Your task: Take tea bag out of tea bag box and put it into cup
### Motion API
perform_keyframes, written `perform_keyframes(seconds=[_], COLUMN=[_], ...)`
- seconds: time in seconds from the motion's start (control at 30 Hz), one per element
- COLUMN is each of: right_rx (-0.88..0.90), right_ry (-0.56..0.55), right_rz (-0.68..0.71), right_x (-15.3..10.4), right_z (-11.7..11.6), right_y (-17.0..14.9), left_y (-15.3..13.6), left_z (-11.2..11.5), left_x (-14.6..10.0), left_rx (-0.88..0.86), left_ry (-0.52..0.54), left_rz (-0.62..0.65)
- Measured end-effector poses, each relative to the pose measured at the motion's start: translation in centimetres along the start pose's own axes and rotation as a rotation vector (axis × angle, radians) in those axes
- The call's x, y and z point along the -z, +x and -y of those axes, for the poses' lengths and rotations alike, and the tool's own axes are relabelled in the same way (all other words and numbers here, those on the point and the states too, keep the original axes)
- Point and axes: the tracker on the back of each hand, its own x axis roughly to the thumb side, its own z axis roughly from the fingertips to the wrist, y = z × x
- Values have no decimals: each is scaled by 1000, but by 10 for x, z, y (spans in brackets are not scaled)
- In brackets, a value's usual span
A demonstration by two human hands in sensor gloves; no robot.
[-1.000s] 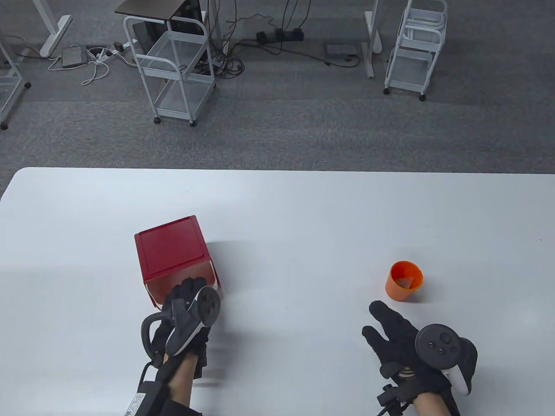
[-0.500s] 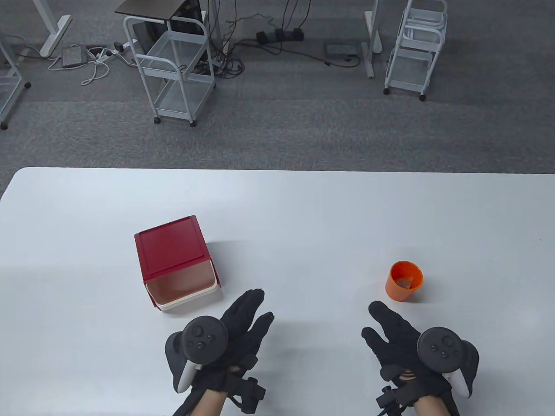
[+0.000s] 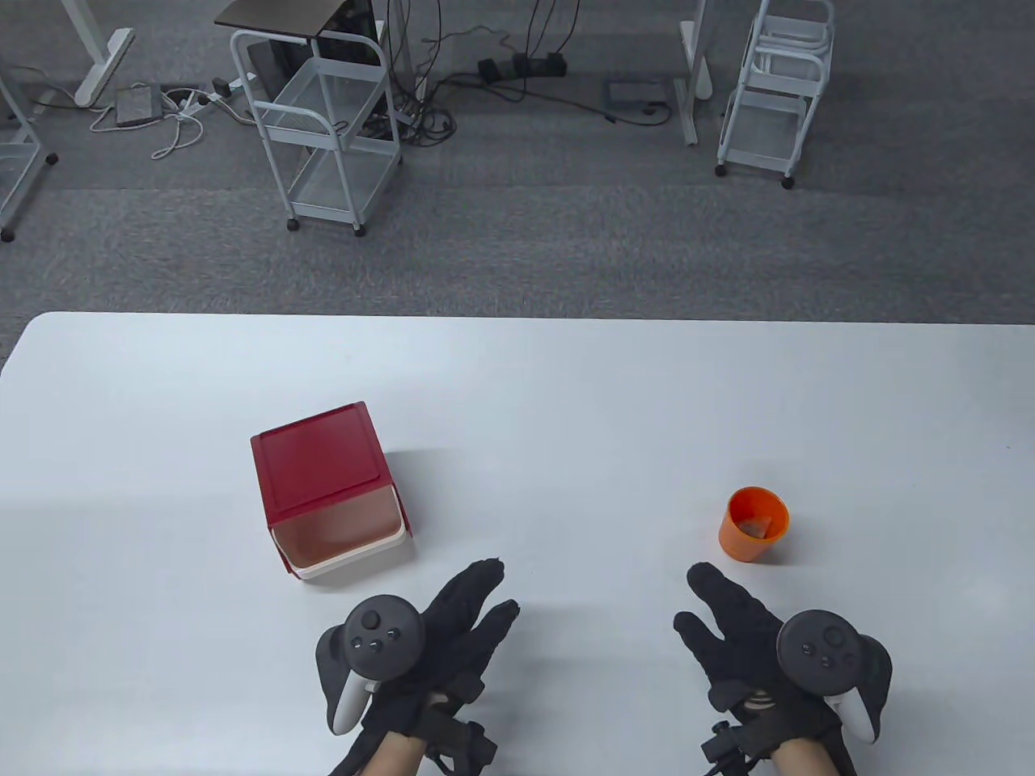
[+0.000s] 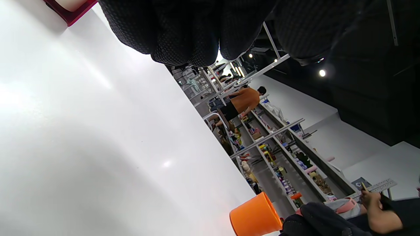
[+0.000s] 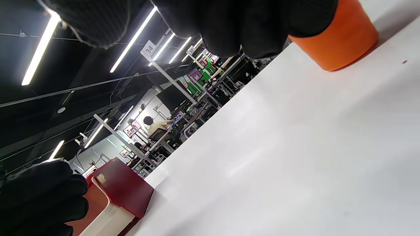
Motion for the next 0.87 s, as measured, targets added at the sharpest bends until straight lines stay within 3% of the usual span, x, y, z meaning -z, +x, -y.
perform_keyframes(seconds=[0.87], right_rx=[-13], right_ry=[15], right_rz=[-6], right_x=[0], right_z=[-3], right_y=[0], left_y=[-5], left_z=[-1], left_x=[1], left_rx=[5], left_ry=[-14], left_rz=[-20])
